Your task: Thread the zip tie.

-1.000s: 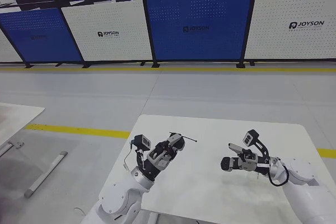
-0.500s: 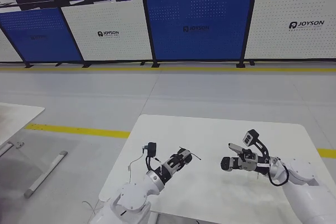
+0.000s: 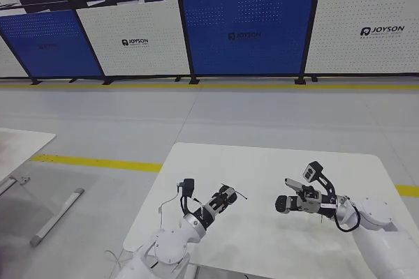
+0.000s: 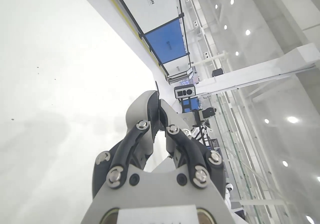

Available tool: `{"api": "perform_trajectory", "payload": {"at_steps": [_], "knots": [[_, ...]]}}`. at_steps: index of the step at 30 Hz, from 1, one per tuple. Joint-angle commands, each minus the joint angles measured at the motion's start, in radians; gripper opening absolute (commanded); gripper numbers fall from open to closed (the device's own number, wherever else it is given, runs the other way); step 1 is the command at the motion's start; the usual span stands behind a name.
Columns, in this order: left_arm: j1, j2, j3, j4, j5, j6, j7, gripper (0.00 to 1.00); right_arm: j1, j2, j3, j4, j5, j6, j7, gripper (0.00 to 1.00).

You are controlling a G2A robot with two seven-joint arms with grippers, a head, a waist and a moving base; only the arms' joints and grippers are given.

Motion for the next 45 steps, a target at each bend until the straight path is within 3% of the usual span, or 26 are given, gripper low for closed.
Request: {"api": "perform_trajectory", "payload": {"at_steps": [1,6,10,17,19,25,29,33,35,45], "knots": [[0.0,0.0,0.0,0.003,0.002,0.001,0.001,0.0,0.0,0.0,0.0,0.0,0.0,0.0,0.0,1.0],[-0.027,0.001,0.018,0.049,0.057,0.059,-0.025,0.0,0.0,0.0,0.0,0.0,0.0,0.0,0.0,1.0],[-0.024,-0.003,0.02,0.047,0.013,0.029,-0.023,0.0,0.0,0.0,0.0,0.0,0.0,0.0,0.0,1.0],[-0.024,-0.003,0.02,0.047,0.013,0.029,-0.023,0.0,0.0,0.0,0.0,0.0,0.0,0.0,0.0,1.0],[-0.026,-0.004,0.02,0.035,-0.011,0.008,-0.025,0.0,0.0,0.0,0.0,0.0,0.0,0.0,0.0,1.0],[0.004,-0.004,-0.03,-0.045,-0.122,-0.173,-0.026,0.0,0.0,0.0,0.0,0.0,0.0,0.0,0.0,1.0],[0.033,-0.002,-0.065,-0.103,-0.201,-0.239,-0.054,0.0,0.0,0.0,0.0,0.0,0.0,0.0,0.0,1.0],[0.061,0.004,-0.104,-0.153,-0.263,-0.254,-0.108,0.0,0.0,0.0,0.0,0.0,0.0,0.0,0.0,1.0],[0.073,0.009,-0.114,-0.166,-0.283,-0.226,-0.176,0.0,0.0,0.0,0.0,0.0,0.0,0.0,0.0,1.0],[0.067,0.008,-0.104,-0.162,-0.295,-0.218,-0.18,0.0,0.0,0.0,0.0,0.0,0.0,0.0,0.0,1.0]]}}
